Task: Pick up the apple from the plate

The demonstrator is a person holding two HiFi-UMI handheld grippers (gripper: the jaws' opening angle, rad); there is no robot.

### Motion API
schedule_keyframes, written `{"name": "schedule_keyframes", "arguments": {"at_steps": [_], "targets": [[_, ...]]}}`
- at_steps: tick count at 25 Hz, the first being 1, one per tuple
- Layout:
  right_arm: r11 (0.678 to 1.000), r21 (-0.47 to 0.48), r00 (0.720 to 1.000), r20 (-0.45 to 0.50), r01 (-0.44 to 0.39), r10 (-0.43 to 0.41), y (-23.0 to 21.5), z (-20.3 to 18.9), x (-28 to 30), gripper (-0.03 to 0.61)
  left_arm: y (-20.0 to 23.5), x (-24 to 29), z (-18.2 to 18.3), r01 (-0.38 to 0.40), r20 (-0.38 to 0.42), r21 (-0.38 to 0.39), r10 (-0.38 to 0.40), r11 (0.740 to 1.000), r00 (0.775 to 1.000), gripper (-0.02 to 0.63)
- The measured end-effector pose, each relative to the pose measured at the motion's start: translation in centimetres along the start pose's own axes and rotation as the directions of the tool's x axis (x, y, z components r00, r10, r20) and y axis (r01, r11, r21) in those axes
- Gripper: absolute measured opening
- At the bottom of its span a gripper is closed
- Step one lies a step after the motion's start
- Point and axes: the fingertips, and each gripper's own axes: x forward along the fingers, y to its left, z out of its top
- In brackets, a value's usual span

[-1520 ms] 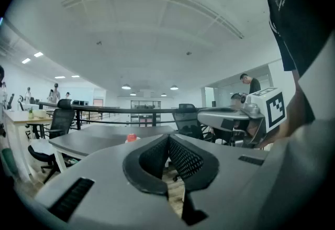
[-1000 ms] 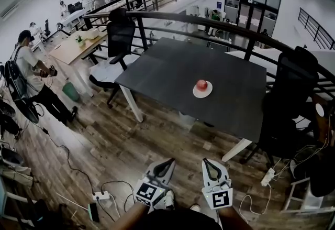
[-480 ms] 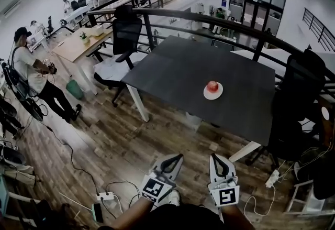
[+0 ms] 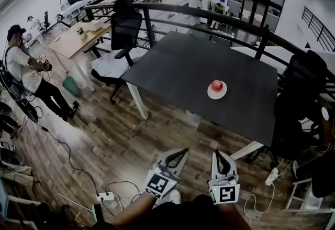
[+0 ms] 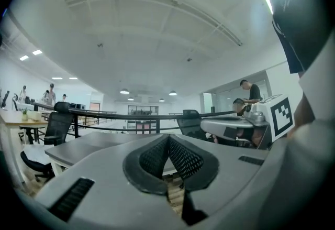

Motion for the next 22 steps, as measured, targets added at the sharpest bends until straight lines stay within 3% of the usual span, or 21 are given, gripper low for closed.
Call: {"name": "schedule_keyframes", "arguments": {"at_steps": [7,22], "targets": [[0.999,0.040,1.000,0.025,-0.004,0.003,-1.7,0.3,2.7,0.025,1.7,3.2,-0.2,0.011,-0.020,0.009,-0.011,1.000,1.000,0.023],[0.995,0.065,0.995,0.064,-0.079,0.075,-11.6,-2.5,10.5,0.024,4.1,15.6,-0.8,-0.033,-0.069,0.001,0.033,0.999,0.997,0.023]]}}
